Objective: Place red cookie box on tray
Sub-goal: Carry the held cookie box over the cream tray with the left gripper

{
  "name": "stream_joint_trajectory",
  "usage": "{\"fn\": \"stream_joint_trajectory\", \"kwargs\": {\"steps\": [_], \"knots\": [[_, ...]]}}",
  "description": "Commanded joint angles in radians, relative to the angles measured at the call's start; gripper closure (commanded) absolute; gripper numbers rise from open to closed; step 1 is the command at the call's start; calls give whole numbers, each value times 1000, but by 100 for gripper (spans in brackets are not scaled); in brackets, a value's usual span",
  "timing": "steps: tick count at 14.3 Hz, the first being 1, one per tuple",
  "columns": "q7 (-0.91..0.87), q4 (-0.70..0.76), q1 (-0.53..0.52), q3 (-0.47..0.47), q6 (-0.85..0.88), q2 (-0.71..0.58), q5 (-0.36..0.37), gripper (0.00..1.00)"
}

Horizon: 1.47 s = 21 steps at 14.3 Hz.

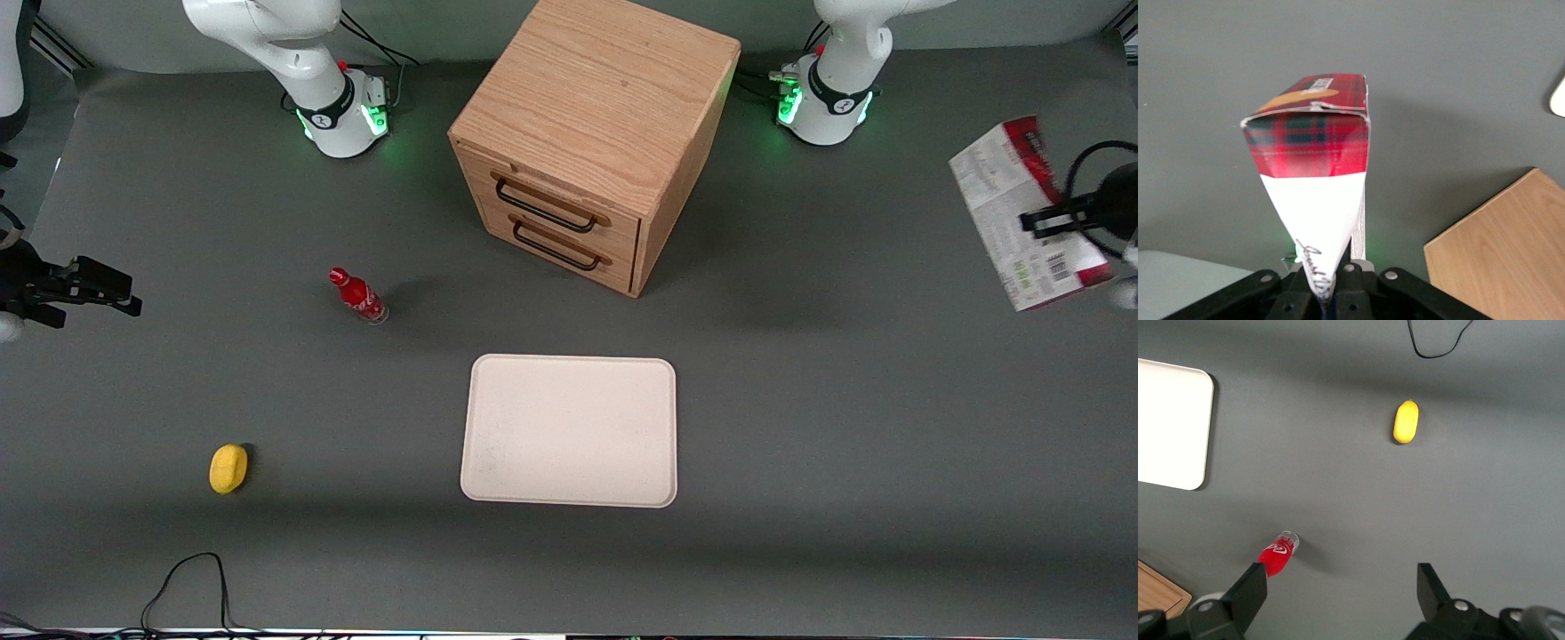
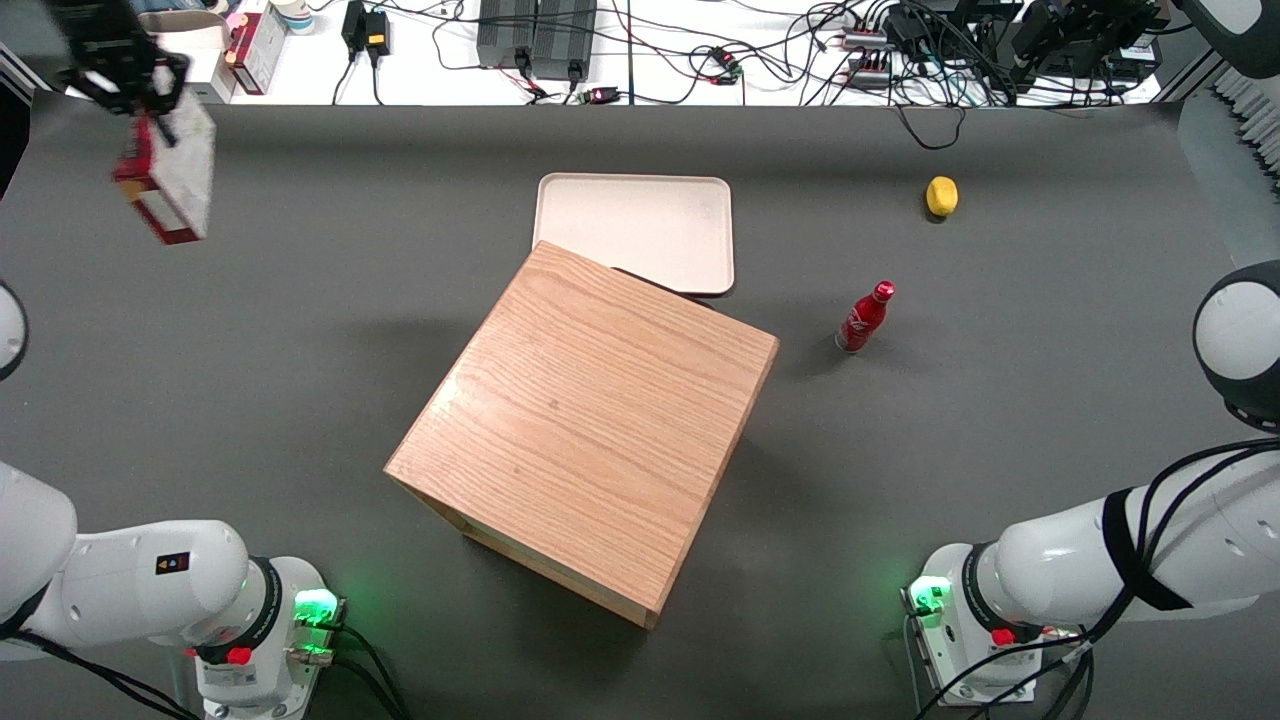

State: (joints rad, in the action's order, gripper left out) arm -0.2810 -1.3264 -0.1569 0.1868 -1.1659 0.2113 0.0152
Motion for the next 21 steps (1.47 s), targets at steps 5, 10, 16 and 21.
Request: {"fn": "stream_joint_trajectory", "kwargs": {"steps": [5, 10, 16, 21], "knots": [[-314, 277, 308, 43, -196, 301, -32, 100], [-412, 396, 448, 43, -417, 518, -32, 100], [-408, 421, 502, 40, -558, 677, -26, 100], [-395, 418, 536, 34, -672, 750, 51, 100]]}}
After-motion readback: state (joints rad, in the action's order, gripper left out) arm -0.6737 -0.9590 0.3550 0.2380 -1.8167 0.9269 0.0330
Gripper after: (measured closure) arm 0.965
